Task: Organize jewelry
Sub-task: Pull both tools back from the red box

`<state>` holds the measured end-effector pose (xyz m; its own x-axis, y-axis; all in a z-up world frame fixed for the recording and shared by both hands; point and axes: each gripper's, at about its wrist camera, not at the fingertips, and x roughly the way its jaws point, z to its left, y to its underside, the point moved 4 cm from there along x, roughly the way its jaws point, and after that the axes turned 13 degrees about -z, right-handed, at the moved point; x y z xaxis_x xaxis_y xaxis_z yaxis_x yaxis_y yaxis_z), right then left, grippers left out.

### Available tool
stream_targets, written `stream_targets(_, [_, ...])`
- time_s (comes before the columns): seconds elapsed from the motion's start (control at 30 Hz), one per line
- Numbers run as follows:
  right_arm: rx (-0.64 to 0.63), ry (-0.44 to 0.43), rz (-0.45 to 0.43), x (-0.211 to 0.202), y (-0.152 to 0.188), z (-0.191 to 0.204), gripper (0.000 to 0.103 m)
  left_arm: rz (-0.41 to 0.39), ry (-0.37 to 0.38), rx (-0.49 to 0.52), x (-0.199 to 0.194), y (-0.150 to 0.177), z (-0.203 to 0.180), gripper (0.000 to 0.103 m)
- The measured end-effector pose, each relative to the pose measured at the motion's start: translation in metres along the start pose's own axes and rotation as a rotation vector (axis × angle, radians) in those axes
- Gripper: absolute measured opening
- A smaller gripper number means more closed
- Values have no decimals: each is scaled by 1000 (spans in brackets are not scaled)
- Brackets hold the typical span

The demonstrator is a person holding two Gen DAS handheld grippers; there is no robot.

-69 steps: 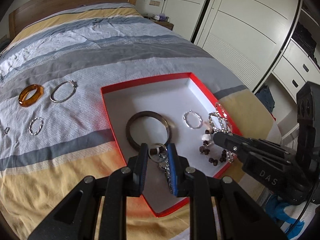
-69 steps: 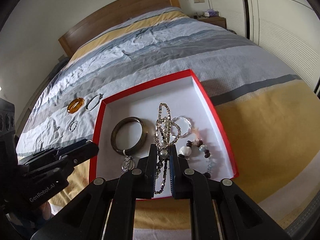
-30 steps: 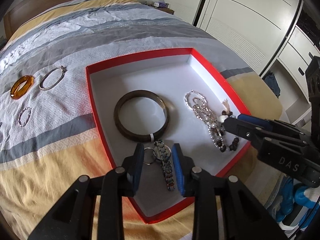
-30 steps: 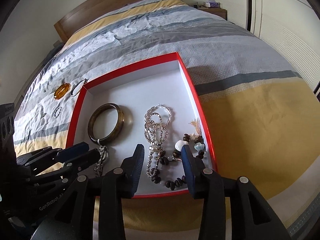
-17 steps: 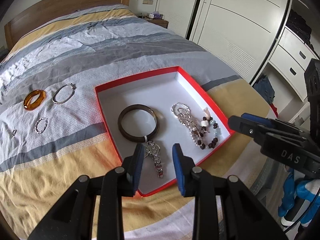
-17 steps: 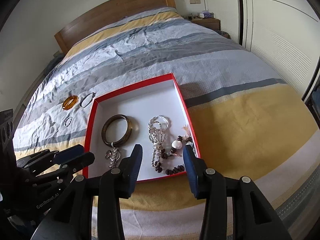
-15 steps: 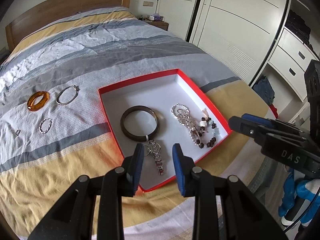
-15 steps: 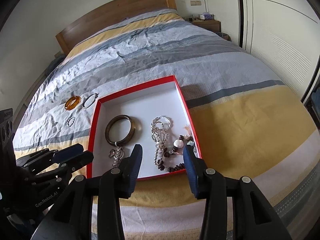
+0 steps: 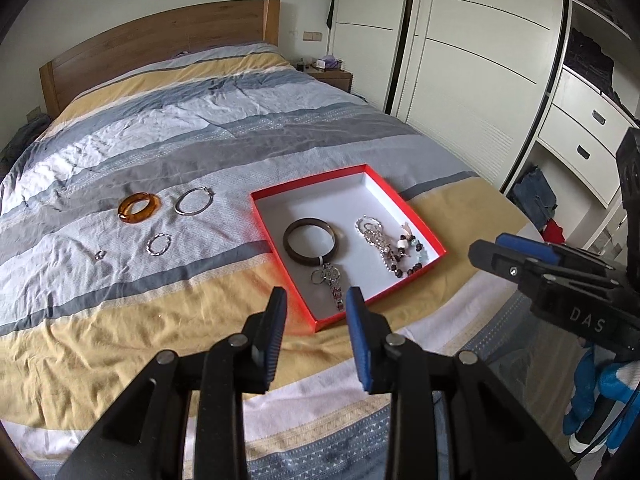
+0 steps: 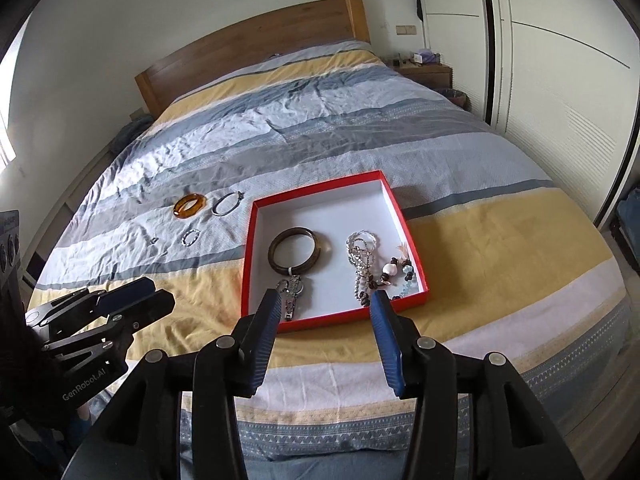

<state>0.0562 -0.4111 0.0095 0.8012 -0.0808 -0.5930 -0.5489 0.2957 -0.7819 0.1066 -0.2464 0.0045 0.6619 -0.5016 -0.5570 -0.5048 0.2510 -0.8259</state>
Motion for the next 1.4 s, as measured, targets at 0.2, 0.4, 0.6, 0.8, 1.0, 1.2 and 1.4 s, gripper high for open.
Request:
stream_targets(0.2, [-34, -17, -36, -32, 2, 27, 50, -51, -23, 10, -40, 2, 3, 31])
stream_targets(0.4, [-68, -39, -75, -61, 3, 52, 54, -109, -77, 5, -81, 1, 12, 31])
stream_targets(0.6, [-94, -63, -115, -89, 6, 72, 56, -157, -138, 11, -121, 5, 20, 31])
stream_targets(0.8, [-125, -86, -160, -119, 11, 88, 60, -216, -186, 15, -162, 11, 21, 31])
stream_targets(1.0, [-154, -107, -208, -151, 17, 103, 63, -282, -223, 35, -202, 18, 14, 31])
stream_targets(1.2, [-185, -118, -239, -175, 21, 118, 64, -350, -255, 38, -235, 18, 15, 31])
stream_targets(1.4, [-209, -113, -280, -195, 17, 128, 67, -404, -263, 30, -258, 19, 20, 31])
